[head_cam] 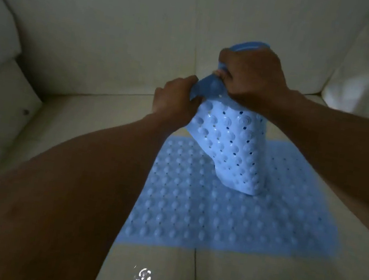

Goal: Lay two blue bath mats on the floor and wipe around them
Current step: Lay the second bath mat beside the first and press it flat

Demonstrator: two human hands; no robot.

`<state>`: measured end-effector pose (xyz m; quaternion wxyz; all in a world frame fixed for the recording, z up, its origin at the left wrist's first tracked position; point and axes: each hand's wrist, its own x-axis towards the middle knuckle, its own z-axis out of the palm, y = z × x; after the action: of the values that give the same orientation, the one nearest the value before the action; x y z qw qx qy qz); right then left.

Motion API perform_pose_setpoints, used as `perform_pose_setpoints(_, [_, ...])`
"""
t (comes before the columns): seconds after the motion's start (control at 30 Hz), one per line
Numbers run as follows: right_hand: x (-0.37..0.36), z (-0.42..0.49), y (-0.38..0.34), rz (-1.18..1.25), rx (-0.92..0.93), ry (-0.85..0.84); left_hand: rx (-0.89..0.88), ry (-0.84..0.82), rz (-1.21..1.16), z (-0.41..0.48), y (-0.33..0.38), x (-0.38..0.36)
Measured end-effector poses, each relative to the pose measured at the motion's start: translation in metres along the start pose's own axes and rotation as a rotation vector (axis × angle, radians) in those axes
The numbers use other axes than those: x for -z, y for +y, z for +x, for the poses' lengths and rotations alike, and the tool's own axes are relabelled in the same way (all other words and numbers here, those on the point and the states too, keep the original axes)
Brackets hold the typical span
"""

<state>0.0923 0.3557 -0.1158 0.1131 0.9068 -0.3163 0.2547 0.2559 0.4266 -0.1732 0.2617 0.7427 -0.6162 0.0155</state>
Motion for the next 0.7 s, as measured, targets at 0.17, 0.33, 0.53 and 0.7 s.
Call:
perform_pose_setpoints(0.17, [0.011, 0.004, -0.074, -0.109, 0.098, -0.082, 0.078, -0.131, -0.090, -0.051, -0.050, 0.056])
perform_pose_setpoints(0.33, [0.013, -0.009, -0.115, -0.293, 0.132, -0.041, 0.134, -0.204, -0.226, -0.069, -0.083, 0.080])
perform_pose_setpoints(0.53, [0.044, -0.020, -0.117, -0.185, 0.004, -0.347, 0.162, -0.318, -0.464, -0.079, -0.072, 0.090])
perform_pose_setpoints(0.7, [0.043, -0.055, -0.121, 0.002, -0.166, -0.686, 0.203, -0.580, -0.392, -0.108, -0.055, 0.077])
